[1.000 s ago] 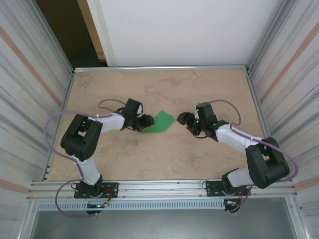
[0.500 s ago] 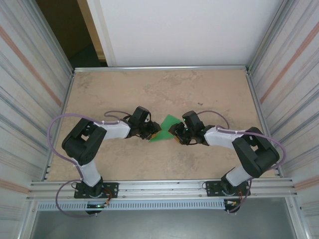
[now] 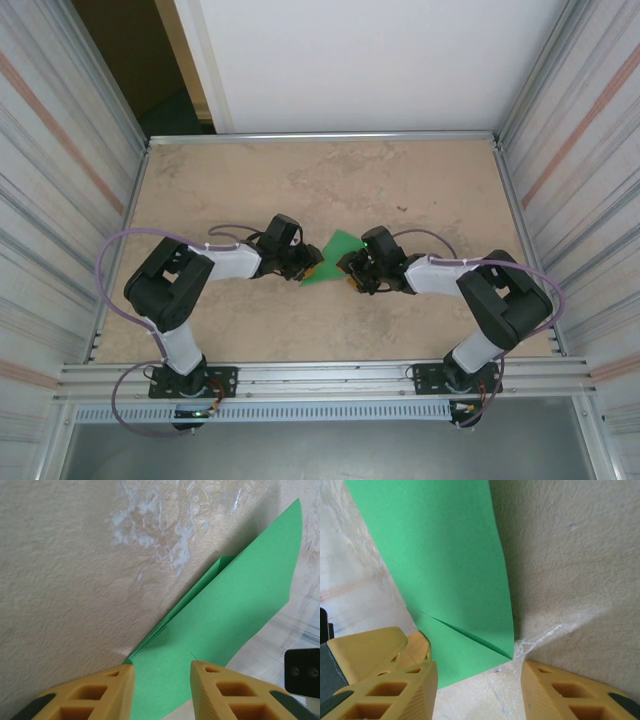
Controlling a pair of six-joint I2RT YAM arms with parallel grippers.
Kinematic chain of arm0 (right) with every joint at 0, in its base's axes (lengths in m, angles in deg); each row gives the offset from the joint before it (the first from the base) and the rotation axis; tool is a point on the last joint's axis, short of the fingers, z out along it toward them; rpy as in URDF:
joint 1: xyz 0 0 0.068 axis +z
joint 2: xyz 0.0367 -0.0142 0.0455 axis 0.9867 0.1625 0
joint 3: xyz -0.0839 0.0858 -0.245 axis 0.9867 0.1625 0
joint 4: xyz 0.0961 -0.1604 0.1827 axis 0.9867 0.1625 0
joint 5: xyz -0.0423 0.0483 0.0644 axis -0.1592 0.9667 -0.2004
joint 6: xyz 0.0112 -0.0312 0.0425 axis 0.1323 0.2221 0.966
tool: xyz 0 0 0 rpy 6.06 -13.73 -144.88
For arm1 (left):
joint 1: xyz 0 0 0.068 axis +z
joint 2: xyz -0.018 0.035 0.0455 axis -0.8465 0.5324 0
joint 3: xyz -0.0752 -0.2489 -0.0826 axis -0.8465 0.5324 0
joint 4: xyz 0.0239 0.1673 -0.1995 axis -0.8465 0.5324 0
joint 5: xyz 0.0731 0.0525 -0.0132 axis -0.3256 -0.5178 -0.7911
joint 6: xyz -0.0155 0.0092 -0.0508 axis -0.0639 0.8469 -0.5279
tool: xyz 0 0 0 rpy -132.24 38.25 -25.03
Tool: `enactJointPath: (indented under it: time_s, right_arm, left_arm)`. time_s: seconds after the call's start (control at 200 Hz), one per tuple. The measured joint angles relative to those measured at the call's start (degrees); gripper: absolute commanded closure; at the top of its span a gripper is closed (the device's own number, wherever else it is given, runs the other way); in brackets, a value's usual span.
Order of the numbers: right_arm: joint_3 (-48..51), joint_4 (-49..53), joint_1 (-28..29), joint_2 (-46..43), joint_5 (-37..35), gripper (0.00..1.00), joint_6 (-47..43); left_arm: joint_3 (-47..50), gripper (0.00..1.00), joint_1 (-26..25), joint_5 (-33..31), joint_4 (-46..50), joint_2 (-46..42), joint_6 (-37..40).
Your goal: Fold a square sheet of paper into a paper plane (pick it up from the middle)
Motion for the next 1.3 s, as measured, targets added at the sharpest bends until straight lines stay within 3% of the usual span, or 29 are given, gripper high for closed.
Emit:
enactJointPath:
  time_s: [0.551, 0.867, 1.138, 1.303]
  right_arm:
    - [2.3, -7.5, -1.9, 0.5, -2.4, 0.69, -0.2]
    - [4.0, -12.6, 0.7, 0.5, -2.4, 0.72, 0.6]
    - [4.0, -14.3, 1.2, 0.9, -3.3, 0.87, 1.7]
    - [4.0, -14.9, 1.2, 1.0, -4.1, 0.96, 1.9]
  left_arm:
    - [0.0, 0.64, 0.0, 0.0, 0.0, 0.0, -0.4]
    - [0.0, 0.64, 0.0, 0.0, 0.0, 0.0, -0.4]
    - [0.0, 0.61, 0.0, 0.2, -0.2, 0.0, -0.4]
    - [0.9, 0.53, 0.6, 1.5, -2.2, -0.3, -0.1]
